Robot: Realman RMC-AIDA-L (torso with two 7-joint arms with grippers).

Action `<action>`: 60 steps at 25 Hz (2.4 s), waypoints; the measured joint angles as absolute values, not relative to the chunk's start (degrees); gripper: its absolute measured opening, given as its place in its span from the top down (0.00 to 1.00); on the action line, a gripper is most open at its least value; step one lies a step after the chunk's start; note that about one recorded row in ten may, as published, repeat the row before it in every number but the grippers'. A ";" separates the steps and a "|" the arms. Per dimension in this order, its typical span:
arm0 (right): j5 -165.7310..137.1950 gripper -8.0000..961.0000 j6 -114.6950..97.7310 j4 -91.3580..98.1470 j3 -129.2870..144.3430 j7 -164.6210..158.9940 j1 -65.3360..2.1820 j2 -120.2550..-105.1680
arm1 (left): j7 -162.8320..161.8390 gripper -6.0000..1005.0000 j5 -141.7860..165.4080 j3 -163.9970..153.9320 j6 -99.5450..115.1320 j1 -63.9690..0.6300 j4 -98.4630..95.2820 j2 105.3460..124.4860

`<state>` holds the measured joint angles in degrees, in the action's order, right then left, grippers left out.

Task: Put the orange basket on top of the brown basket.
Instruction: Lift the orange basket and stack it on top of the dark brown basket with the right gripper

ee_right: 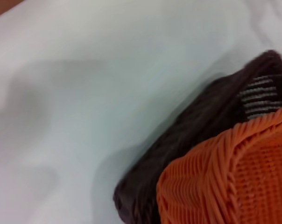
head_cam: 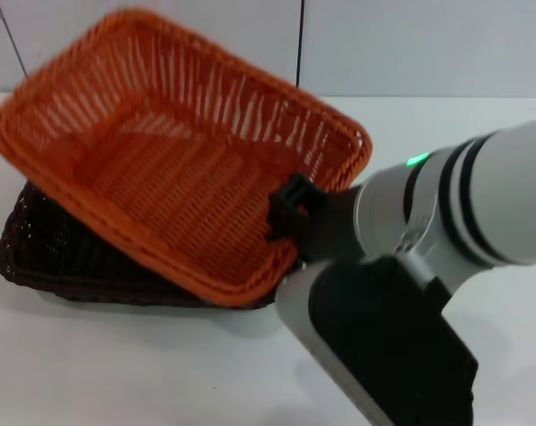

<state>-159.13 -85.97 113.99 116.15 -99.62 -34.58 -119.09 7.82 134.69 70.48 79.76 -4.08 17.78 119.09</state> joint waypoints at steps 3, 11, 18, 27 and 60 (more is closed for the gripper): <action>-161.58 0.82 -83.26 111.00 117.49 -98.26 -34.28 -119.09 | 7.82 0.24 133.46 69.24 79.71 -4.17 17.94 119.09; -163.72 0.83 -76.13 106.53 119.12 -96.98 -34.90 -119.09 | 7.91 0.24 129.02 64.75 79.69 -4.30 18.38 119.09; -164.17 0.84 -73.81 104.90 119.62 -96.14 -35.80 -119.12 | 7.81 0.24 128.99 64.66 79.90 -4.16 18.46 119.09; -164.96 0.80 -72.39 105.19 119.65 -96.56 -36.04 -119.21 | 7.92 0.24 128.70 64.83 80.36 -4.09 19.07 119.09; -167.29 0.51 -71.84 113.70 123.19 -100.08 -28.51 -118.90 | 8.41 0.24 124.12 64.65 82.48 -3.25 18.70 118.64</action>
<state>-167.29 -71.84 113.70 123.19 -100.08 -28.51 -118.90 8.41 124.12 64.65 82.48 -3.25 18.70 118.64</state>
